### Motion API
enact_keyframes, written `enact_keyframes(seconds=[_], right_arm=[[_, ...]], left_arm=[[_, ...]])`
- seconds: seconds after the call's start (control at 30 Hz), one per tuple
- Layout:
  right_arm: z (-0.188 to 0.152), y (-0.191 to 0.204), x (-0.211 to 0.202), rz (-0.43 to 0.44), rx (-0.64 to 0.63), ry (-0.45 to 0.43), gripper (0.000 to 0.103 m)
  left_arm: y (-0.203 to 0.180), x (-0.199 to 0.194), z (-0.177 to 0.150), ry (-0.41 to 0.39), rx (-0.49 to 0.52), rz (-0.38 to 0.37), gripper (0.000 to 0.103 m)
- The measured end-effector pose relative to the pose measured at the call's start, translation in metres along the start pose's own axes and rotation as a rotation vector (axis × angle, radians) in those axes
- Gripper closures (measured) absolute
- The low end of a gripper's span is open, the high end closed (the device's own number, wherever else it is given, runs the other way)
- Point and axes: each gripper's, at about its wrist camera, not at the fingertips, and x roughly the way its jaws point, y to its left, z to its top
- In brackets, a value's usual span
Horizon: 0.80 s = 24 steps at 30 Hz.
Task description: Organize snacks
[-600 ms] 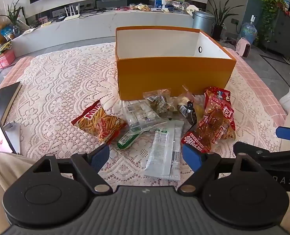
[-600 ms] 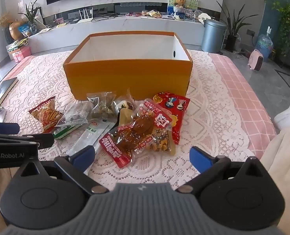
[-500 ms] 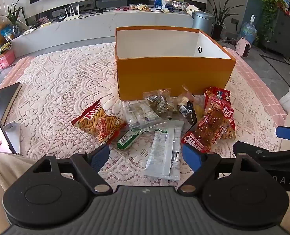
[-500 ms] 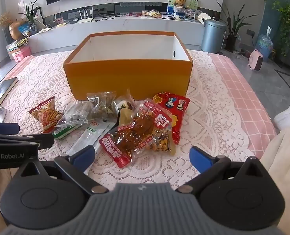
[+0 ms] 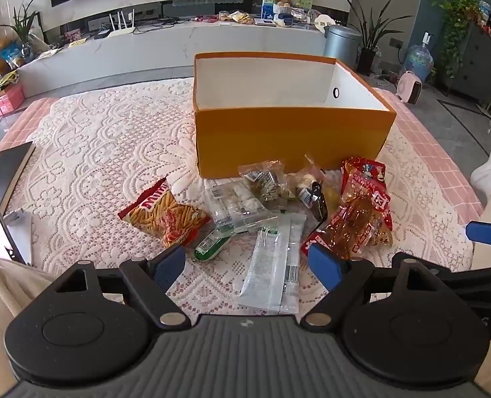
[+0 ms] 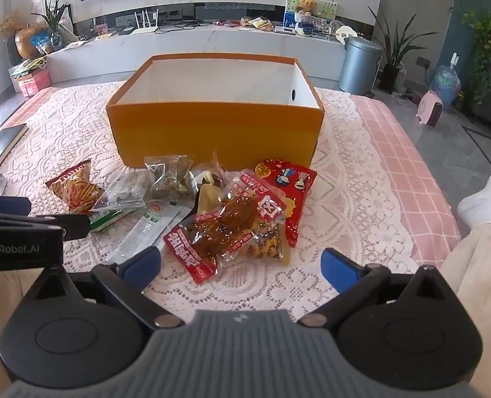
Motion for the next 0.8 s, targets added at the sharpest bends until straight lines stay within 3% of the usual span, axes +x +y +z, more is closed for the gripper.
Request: enact_keyframes(seconds=[0.8], right_arm=[[0.002,-0.010,0.011,-0.014,0.053,-0.003,0.003]], left_arm=[[0.002,0.010,0.000,0.022,0.001,0.003,0.005]])
